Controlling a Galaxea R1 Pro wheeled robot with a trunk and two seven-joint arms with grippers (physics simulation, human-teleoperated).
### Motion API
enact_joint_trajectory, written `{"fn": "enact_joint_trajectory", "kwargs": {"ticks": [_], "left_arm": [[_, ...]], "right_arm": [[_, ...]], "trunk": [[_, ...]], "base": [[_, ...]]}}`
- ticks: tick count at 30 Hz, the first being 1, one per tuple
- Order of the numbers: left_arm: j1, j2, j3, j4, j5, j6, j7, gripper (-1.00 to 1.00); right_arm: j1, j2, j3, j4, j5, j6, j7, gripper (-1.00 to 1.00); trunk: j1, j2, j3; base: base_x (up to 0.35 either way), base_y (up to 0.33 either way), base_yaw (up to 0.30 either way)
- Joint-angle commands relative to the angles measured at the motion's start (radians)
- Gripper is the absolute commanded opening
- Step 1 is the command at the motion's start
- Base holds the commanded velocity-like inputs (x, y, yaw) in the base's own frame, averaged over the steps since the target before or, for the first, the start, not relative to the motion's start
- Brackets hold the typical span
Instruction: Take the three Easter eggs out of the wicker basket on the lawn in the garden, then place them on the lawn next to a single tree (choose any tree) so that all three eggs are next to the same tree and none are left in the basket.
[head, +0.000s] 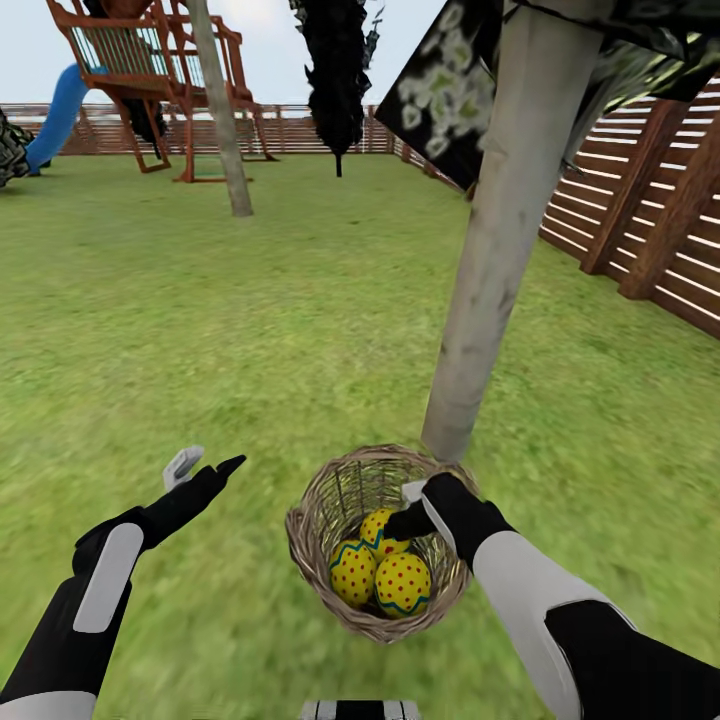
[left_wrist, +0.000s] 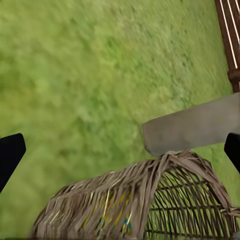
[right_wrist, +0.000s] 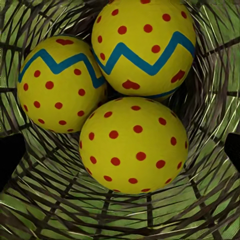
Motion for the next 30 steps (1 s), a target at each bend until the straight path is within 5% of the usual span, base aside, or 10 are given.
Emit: {"fn": "enact_joint_trajectory", "kwargs": {"ticks": [1,30], "left_arm": [[-0.001,0.0,0.002,0.0,0.0,0.006,-0.004,1.0],[-0.001,0.0,0.002,0.0,-0.001,0.006,-0.003,1.0]], "right_arm": [[0.0,0.0,0.003,-0.001,0.007,-0.004,0.007,1.0],[-0.001,0.0,0.006,0.007,0.001,-0.004,-0.044,1.0]], "trunk": [[0.0,-0.001,-0.005],[0.013,-0.007,-0.117]], "base": [[0.0,0.0,0.0],[0.0,0.0,0.0]]}}
